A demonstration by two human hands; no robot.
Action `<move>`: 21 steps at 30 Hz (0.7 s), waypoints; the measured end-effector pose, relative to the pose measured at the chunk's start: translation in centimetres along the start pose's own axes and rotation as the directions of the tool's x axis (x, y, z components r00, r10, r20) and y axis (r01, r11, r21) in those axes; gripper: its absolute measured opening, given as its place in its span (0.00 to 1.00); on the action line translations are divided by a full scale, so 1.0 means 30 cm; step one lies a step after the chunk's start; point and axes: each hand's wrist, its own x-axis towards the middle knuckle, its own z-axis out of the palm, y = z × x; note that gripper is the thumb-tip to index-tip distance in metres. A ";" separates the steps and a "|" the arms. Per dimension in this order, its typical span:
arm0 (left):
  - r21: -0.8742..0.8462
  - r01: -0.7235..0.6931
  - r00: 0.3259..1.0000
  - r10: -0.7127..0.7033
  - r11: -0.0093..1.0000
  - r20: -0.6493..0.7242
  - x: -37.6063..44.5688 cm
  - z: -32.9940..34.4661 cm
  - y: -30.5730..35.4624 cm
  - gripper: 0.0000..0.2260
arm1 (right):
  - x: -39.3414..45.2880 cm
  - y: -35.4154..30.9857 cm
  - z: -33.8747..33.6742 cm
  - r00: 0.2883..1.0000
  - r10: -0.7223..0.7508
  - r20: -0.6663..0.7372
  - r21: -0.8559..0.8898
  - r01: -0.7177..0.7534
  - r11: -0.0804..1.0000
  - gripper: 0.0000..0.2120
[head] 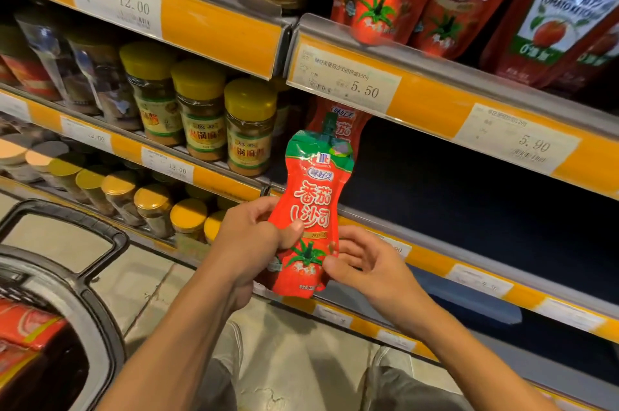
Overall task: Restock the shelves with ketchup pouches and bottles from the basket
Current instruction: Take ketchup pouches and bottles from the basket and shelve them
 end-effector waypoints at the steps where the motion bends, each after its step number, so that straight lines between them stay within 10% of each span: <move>1: -0.005 -0.005 1.000 0.005 1.000 0.012 0.002 0.009 0.001 0.13 | 0.005 -0.003 0.002 1.000 -0.003 -0.015 0.004 0.003 1.000 0.22; 13: 0.104 -0.236 0.971 0.237 0.966 -0.003 0.079 0.053 0.029 0.15 | 0.080 -0.034 -0.035 0.955 -0.100 -0.280 0.061 0.121 0.991 0.18; 17: 0.716 -0.297 0.861 0.501 0.632 -0.084 0.141 -0.014 -0.015 0.22 | 0.147 -0.044 -0.061 0.893 -0.181 -0.412 -0.025 0.187 0.982 0.13; 21: 0.919 -0.214 0.847 0.531 0.331 0.006 0.173 -0.045 -0.082 0.25 | 0.232 -0.058 -0.063 0.843 -0.291 -0.453 -0.181 0.232 0.956 0.15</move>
